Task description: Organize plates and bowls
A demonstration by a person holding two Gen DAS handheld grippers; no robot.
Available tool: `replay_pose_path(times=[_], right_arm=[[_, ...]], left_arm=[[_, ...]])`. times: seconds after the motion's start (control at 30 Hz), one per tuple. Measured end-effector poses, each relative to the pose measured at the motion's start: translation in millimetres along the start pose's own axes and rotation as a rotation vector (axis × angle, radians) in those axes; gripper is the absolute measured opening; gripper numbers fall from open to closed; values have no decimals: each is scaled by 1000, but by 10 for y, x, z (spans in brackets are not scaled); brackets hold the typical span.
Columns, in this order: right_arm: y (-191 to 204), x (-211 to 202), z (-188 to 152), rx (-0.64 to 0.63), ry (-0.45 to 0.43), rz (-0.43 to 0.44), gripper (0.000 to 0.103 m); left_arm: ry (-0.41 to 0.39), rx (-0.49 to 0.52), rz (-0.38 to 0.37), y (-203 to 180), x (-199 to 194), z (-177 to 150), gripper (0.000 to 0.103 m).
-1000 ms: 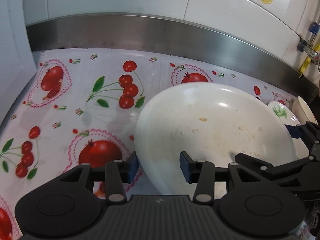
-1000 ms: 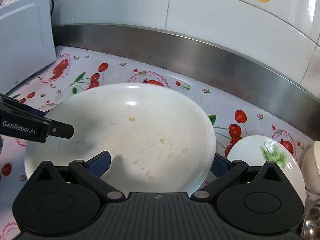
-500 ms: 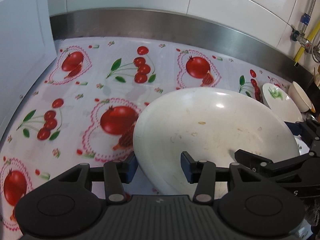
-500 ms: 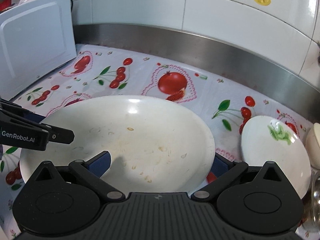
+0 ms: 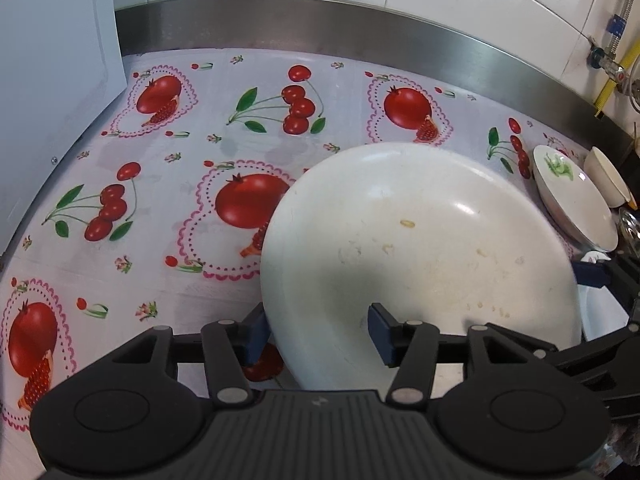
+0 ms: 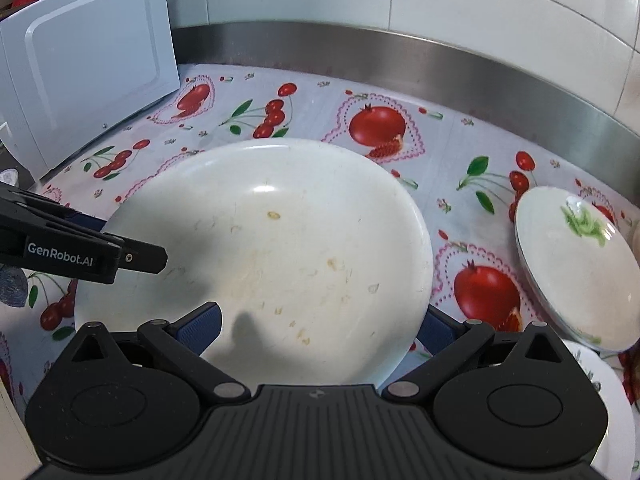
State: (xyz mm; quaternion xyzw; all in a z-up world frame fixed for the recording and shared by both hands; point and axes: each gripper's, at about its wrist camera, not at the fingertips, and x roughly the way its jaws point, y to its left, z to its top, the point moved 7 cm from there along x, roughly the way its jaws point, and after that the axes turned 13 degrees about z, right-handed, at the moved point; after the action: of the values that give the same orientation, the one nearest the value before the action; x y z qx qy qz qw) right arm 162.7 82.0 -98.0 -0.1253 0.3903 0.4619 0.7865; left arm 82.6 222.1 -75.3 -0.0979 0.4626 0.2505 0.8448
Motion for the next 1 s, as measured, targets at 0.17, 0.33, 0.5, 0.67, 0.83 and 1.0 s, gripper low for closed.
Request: replay_pose_path(times=[0.17,0.33,0.5,0.67,0.83,1.0], right_arm=[[-78,-104,-51,34,-11,4,6],[-148,-277,-69,42,-33,1,6],[-214,-487,-90,43,-61,-6,7],[-248,-692,-138,32,-84,-10,7],[-372,-927,-243,31,-114,-53,7],[-600,-1132,-413,53,-130,-116,7]], left_arm=[[-11,-3,15,6,-49,18,103],[-41,-6,27,8,-176,55,103],[-85,11,4,-119,-376,88,103],[-114,34,-23,-303,-516,79,103],[-126,69,-107,-623,-651,15,103],[-130,133,-197,-1064,-723,-77,103]])
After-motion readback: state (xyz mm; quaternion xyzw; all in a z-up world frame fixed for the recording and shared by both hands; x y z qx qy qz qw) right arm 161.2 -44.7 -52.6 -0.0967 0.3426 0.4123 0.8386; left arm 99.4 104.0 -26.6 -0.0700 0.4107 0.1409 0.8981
